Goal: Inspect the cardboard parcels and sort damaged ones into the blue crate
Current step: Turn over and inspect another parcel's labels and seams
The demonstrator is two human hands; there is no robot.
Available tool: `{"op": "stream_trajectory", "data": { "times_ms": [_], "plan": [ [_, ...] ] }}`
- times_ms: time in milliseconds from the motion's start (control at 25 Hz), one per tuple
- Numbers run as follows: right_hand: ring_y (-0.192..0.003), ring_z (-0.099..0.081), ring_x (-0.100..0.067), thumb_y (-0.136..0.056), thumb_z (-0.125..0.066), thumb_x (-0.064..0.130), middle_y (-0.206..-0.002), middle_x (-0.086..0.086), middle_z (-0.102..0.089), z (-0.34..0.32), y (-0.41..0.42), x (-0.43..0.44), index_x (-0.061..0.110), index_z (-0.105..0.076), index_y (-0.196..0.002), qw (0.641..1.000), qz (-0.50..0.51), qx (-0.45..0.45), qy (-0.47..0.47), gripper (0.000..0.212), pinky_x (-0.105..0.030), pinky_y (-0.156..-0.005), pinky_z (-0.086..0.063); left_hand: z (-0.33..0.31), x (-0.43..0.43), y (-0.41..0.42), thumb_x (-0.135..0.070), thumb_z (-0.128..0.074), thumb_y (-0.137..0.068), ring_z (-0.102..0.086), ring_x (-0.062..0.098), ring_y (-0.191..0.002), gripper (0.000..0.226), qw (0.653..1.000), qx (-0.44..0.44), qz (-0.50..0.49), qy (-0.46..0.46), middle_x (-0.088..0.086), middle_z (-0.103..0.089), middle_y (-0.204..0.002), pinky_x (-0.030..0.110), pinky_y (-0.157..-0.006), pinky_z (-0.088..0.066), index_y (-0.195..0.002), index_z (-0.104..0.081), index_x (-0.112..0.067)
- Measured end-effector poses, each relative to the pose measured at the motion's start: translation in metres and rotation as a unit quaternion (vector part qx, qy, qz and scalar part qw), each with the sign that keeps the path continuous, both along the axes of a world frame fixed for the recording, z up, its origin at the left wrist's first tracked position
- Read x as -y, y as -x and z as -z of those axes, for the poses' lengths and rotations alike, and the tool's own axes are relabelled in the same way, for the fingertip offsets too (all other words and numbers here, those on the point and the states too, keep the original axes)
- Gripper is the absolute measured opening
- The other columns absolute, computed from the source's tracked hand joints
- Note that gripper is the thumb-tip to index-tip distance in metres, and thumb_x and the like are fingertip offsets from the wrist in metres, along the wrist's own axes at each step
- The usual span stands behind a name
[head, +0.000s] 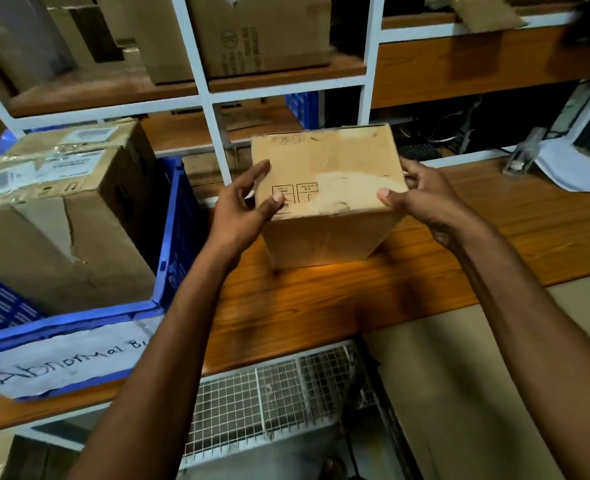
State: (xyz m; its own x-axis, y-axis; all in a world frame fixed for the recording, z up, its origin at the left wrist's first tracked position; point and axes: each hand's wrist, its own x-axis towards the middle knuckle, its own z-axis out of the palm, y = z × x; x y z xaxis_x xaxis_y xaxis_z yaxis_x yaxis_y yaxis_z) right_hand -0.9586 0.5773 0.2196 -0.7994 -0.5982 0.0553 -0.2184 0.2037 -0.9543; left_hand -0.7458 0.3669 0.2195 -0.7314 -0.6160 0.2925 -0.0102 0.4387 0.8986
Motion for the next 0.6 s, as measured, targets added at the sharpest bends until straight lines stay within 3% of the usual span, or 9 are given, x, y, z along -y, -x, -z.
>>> {"op": "stream_trajectory", "data": {
  "times_ms": [40,160,240,360,440,520,600],
  "plan": [
    [-0.122,-0.063,-0.016,-0.091,-0.074,0.007,-0.135,0.002,-0.067,0.003,0.003,-0.001,0.027,-0.041,-0.157,1.000,-0.005,0.004,0.005,0.076,-0.032,-0.096,-0.055,0.001,0.001,0.000,-0.011,-0.074,-0.094,-0.055,0.003,-0.130,0.070,1.000,-0.011,0.001,-0.008,-0.003,-0.047,-0.156,0.022,-0.093,-0.058,-0.156,-0.044,-0.024],
    [-0.121,-0.064,-0.014,-0.097,-0.064,0.003,-0.134,0.003,-0.068,0.010,0.008,-0.006,0.024,-0.044,-0.156,0.999,-0.011,0.024,0.027,0.065,-0.030,-0.094,-0.055,0.003,0.002,0.003,-0.013,-0.073,-0.095,-0.053,-0.014,-0.122,0.069,0.999,0.001,0.030,-0.022,-0.012,-0.048,-0.150,0.017,-0.092,-0.056,-0.155,-0.043,-0.030],
    [-0.121,-0.063,-0.013,-0.100,-0.060,0.004,-0.135,0.004,-0.067,0.012,0.008,-0.002,0.024,-0.044,-0.155,0.999,0.000,0.011,0.034,0.061,-0.032,-0.096,-0.055,0.007,0.005,0.004,-0.018,-0.071,-0.097,-0.045,0.000,-0.139,0.063,1.000,-0.001,0.018,-0.015,-0.007,-0.047,-0.157,0.023,-0.107,-0.050,-0.153,-0.047,-0.030],
    [-0.123,-0.060,-0.014,-0.105,-0.055,0.017,-0.138,0.004,-0.063,0.017,0.007,0.007,0.028,-0.042,-0.157,0.999,0.013,-0.006,0.035,0.055,-0.037,-0.101,-0.053,0.018,0.002,0.010,-0.023,-0.064,-0.102,-0.041,0.003,-0.140,0.061,0.999,-0.022,-0.009,-0.027,-0.005,-0.043,-0.160,0.008,-0.098,-0.047,-0.158,-0.039,-0.028],
    [-0.119,-0.059,-0.010,-0.108,-0.049,0.023,-0.133,0.009,-0.062,0.020,0.006,0.009,0.028,-0.040,-0.157,0.999,0.014,-0.003,0.050,0.050,-0.032,-0.096,-0.053,0.023,-0.004,0.014,-0.029,-0.063,-0.103,-0.045,0.003,-0.138,0.068,0.998,-0.033,-0.024,-0.047,-0.008,-0.044,-0.157,0.016,-0.100,-0.049,-0.162,-0.028,-0.032],
    [-0.116,-0.059,-0.007,-0.110,-0.045,0.029,-0.128,0.012,-0.062,0.027,0.005,0.009,0.029,-0.043,-0.155,0.997,0.026,-0.004,0.069,0.045,-0.029,-0.092,-0.053,0.028,-0.008,0.015,-0.034,-0.062,-0.103,-0.051,-0.007,-0.129,0.069,0.997,-0.039,-0.034,-0.051,-0.014,-0.050,-0.148,0.019,-0.102,-0.050,-0.162,-0.026,-0.032],
    [-0.117,-0.060,-0.011,-0.110,-0.042,0.039,-0.128,0.008,-0.063,0.035,0.001,0.011,0.030,-0.047,-0.151,0.996,0.044,-0.008,0.078,0.041,-0.033,-0.091,-0.054,0.031,-0.012,0.015,-0.038,-0.060,-0.103,-0.053,-0.022,-0.114,0.063,0.996,-0.043,-0.043,-0.063,-0.025,-0.055,-0.132,0.012,-0.096,-0.050,-0.159,-0.033,-0.031]
  ]
}}
